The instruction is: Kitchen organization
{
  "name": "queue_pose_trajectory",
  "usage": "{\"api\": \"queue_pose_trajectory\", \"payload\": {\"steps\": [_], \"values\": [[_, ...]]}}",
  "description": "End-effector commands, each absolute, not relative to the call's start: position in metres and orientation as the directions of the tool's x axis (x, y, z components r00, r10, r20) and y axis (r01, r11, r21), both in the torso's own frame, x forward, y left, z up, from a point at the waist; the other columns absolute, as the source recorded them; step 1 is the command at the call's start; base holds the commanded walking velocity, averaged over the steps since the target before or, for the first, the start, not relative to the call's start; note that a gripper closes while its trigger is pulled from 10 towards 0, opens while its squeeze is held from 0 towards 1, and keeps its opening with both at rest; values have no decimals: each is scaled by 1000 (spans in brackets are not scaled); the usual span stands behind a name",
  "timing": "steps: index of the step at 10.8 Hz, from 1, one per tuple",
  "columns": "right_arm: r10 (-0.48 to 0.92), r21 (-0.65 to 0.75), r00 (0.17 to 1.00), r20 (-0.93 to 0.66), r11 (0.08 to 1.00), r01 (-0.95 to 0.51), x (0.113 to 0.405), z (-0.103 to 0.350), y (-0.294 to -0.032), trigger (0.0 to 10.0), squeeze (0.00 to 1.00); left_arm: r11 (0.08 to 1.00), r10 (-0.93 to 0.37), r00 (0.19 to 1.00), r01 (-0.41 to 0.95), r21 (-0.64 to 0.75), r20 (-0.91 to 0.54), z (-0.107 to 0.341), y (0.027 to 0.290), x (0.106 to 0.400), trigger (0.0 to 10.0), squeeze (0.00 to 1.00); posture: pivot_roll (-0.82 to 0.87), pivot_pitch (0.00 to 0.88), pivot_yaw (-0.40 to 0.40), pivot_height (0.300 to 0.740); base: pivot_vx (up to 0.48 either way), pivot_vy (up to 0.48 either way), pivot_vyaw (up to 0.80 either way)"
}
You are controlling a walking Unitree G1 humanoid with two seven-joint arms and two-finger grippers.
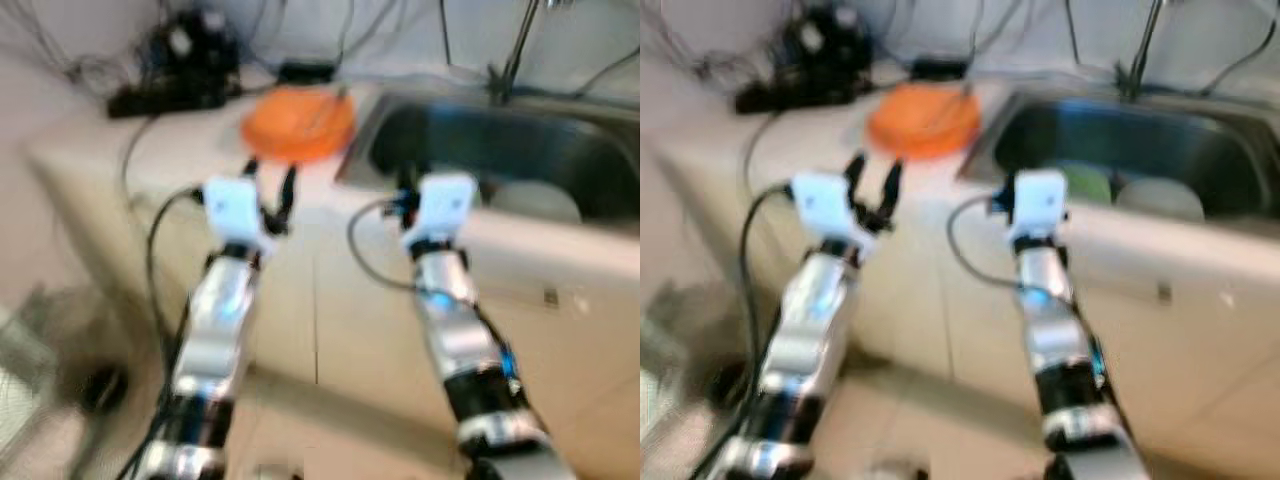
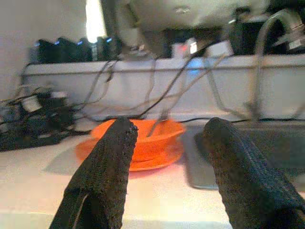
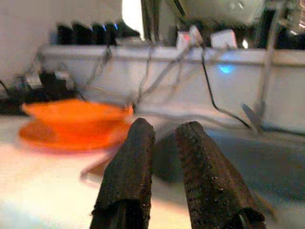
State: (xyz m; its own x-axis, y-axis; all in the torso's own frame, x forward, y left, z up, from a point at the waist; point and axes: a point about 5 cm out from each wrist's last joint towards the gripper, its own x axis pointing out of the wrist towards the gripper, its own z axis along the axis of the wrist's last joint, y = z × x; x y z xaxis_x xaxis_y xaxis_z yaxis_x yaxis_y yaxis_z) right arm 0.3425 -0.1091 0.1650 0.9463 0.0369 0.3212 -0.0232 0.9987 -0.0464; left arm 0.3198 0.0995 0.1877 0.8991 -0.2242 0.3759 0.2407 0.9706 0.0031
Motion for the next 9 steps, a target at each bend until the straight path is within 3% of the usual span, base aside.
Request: {"api": "queue_pose_trajectory", "payload": {"steps": [1, 2, 5, 7, 9], "values": [[42, -40, 940, 339, 999, -30, 344, 170, -107, 10000, 0, 974, -218, 907, 228, 16, 361, 186, 103, 321, 10000, 0, 146, 0, 30, 740, 0, 0, 0], [41, -41, 942, 333, 999, -29, 344, 169, -108, 10000, 0, 973, -223, 919, 231, 13, 324, 179, 103, 321, 10000, 0, 147, 0, 30, 740, 0, 0, 0], [51, -81, 976, 210, 996, -35, 337, 132, -115, 10000, 0, 984, -165, 986, 167, -60, 38, 95, 128, 309, 10000, 0, 124, 0, 29, 740, 0, 0, 0], [49, -107, 998, -38, 993, -53, 322, 70, -132, 10000, 0, 990, -131, 975, 120, -68, -182, 40, 141, 293, 10000, 0, 122, 0, 30, 740, 0, 0, 0], [11, -155, 954, -298, 986, -60, 293, 13, -153, 10000, 0, 997, -78, 913, 63, -49, -401, -9, 154, 265, 10000, 0, 132, 0, 29, 740, 0, 0, 0]]}}
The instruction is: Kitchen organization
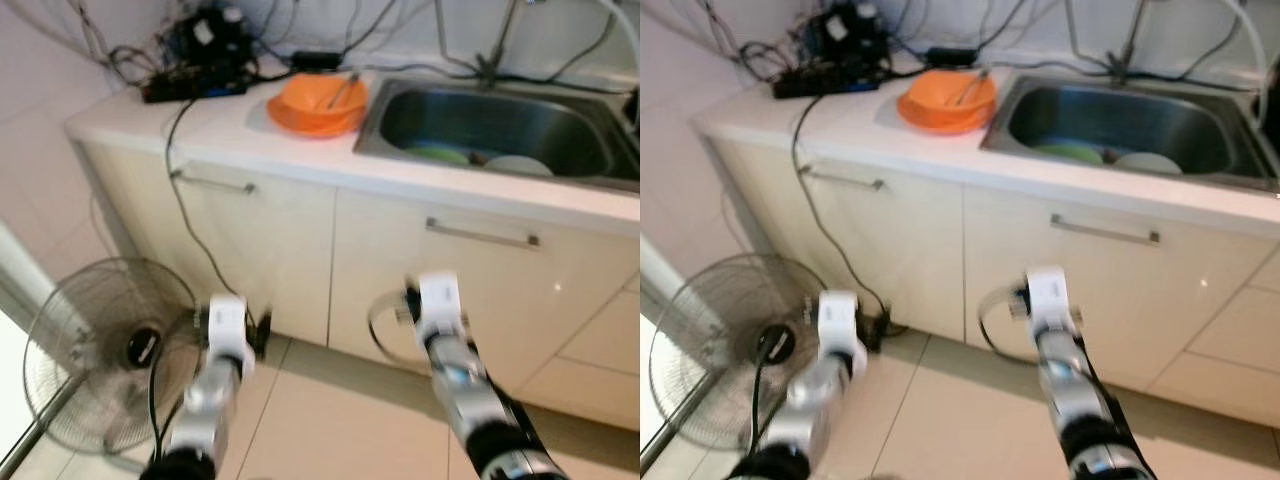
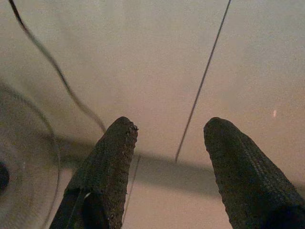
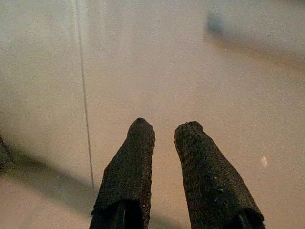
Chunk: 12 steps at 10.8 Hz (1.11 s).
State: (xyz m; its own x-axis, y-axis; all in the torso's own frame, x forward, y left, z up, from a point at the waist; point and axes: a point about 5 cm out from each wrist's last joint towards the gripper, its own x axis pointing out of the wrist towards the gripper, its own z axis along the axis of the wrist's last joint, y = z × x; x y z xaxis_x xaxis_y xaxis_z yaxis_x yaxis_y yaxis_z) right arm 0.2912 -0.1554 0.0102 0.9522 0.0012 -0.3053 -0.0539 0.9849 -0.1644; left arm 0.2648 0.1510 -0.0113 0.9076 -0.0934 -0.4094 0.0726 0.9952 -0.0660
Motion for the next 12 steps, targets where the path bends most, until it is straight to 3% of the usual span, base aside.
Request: {"api": "queue_pose_trajectory", "payload": {"steps": [1, 5, 8, 12], "values": [[-16, -176, 907, -420, 982, -63, 274, -12, -164, 10000, 0, 998, -57, 859, 44, -37, -509, -33, 160, 246, 10000, 0, 126, 0, 28, 740, 0, 0, 0], [-87, -114, 679, -729, 994, 6, 197, -72, -199, 10000, 0, 1000, 17, 685, -24, 2, -729, -78, 174, 186, 10000, 0, 115, 0, 37, 740, 0, 0, 0], [-117, -97, 614, -781, 993, 65, 175, -83, -205, 10000, 0, 1000, 6, 590, 4, 11, -807, -92, 176, 162, 10000, 0, 103, 0, 50, 740, 0, 0, 0], [-73, -65, 589, -805, 997, 35, 169, -88, -195, 10000, 0, 1000, 14, 603, -6, 13, -798, -91, 181, 164, 10000, 0, 109, 0, 55, 740, 0, 0, -200]]}}
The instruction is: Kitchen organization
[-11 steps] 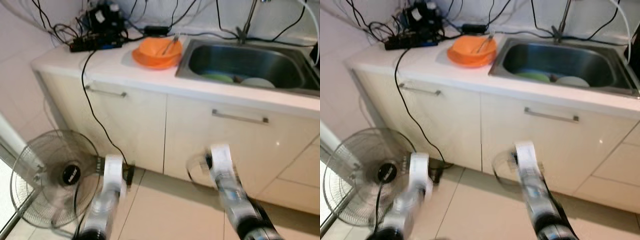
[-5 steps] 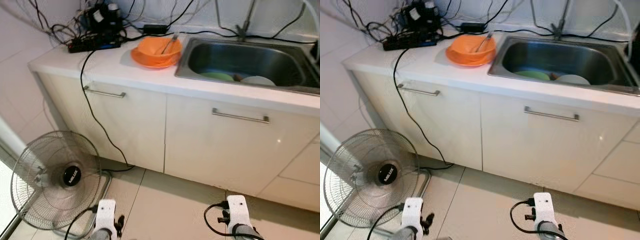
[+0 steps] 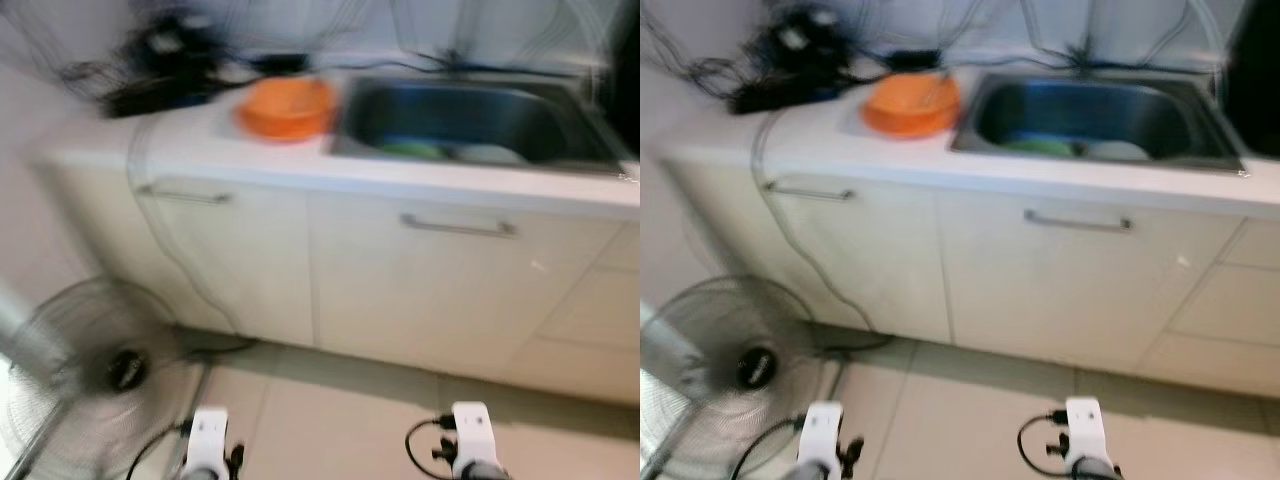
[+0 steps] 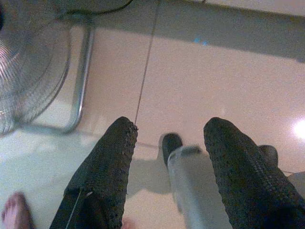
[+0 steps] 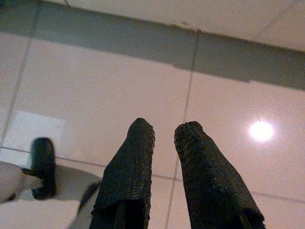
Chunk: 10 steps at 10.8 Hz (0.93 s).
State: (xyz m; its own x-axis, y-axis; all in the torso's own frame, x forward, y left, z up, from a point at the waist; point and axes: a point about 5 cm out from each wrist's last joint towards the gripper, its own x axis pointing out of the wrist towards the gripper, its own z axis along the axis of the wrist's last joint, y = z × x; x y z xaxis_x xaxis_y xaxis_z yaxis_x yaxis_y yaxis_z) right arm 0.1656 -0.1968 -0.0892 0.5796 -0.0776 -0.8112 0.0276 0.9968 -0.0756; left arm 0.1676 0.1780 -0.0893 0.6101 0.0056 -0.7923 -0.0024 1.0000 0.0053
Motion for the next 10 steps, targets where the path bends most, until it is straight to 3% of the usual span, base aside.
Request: {"api": "queue_pose_trajectory", "payload": {"steps": [1, 5, 7, 10], "values": [[-70, -76, 592, -803, 997, 15, 170, -88, -194, 10000, 0, 1000, 13, 602, -2, 14, -798, -91, 182, 163, 10000, 0, 109, 0, 56, 740, 330, 0, 0], [-74, -59, 586, -807, 997, 46, 169, -88, -193, 10000, 0, 1000, 5, 601, 14, 16, -799, -90, 182, 165, 10000, 0, 107, 0, 63, 740, 301, 0, 0], [-60, -52, 585, -809, 998, 31, 170, -88, -191, 10000, 0, 1000, 1, 606, 20, 16, -795, -89, 181, 167, 10000, 0, 105, 0, 64, 740, 439, 0, -800], [-68, -55, 594, -802, 998, 40, 172, -87, -191, 10000, 0, 1000, -1, 612, 16, 11, -791, -88, 181, 169, 10000, 0, 109, 0, 63, 740, 440, 0, 0]]}}
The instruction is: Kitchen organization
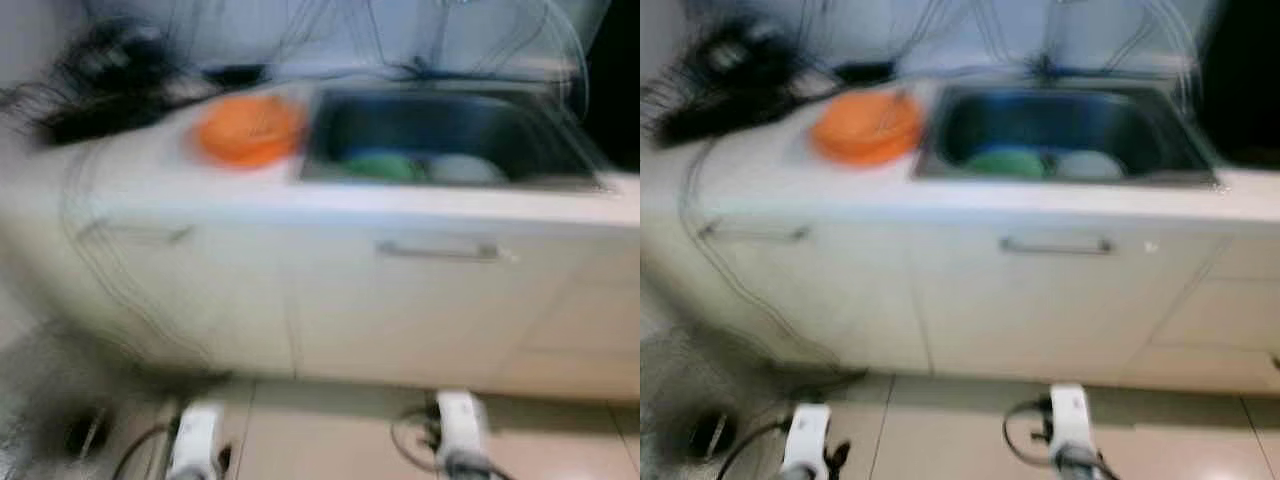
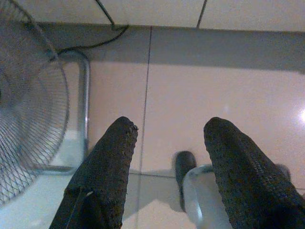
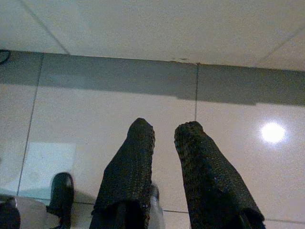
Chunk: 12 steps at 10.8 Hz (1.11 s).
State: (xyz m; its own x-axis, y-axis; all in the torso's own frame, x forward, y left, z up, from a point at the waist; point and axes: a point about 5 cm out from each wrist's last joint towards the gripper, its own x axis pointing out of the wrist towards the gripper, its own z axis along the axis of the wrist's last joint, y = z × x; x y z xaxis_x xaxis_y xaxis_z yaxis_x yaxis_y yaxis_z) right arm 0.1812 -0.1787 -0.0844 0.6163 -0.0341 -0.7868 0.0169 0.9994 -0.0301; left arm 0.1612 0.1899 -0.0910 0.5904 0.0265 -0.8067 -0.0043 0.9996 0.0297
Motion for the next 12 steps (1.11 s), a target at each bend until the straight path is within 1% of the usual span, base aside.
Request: {"api": "queue_pose_trajectory", "payload": {"steps": [1, 4, 6, 12], "values": [[-68, -55, 593, -802, 998, 41, 172, -87, -191, 10000, 0, 1000, 0, 612, 13, 10, -791, -89, 180, 169, 10000, 0, 112, 0, 60, 740, 439, 0, 0], [-68, -54, 593, -803, 998, 42, 173, -87, -190, 10000, 0, 1000, -3, 609, 16, 8, -793, -89, 178, 168, 10000, 0, 116, 0, 58, 740, 432, 0, 0], [-64, -55, 592, -803, 998, 33, 173, -87, -189, 10000, 0, 1000, -8, 616, 5, -6, -787, -89, 174, 168, 10000, 0, 117, 0, 59, 740, 0, 0, 0], [-66, -62, 582, -810, 998, 27, 170, -89, -189, 10000, 0, 1000, -3, 608, 1, -3, -794, -90, 176, 168, 10000, 0, 115, 0, 56, 740, 0, 0, 0]]}}
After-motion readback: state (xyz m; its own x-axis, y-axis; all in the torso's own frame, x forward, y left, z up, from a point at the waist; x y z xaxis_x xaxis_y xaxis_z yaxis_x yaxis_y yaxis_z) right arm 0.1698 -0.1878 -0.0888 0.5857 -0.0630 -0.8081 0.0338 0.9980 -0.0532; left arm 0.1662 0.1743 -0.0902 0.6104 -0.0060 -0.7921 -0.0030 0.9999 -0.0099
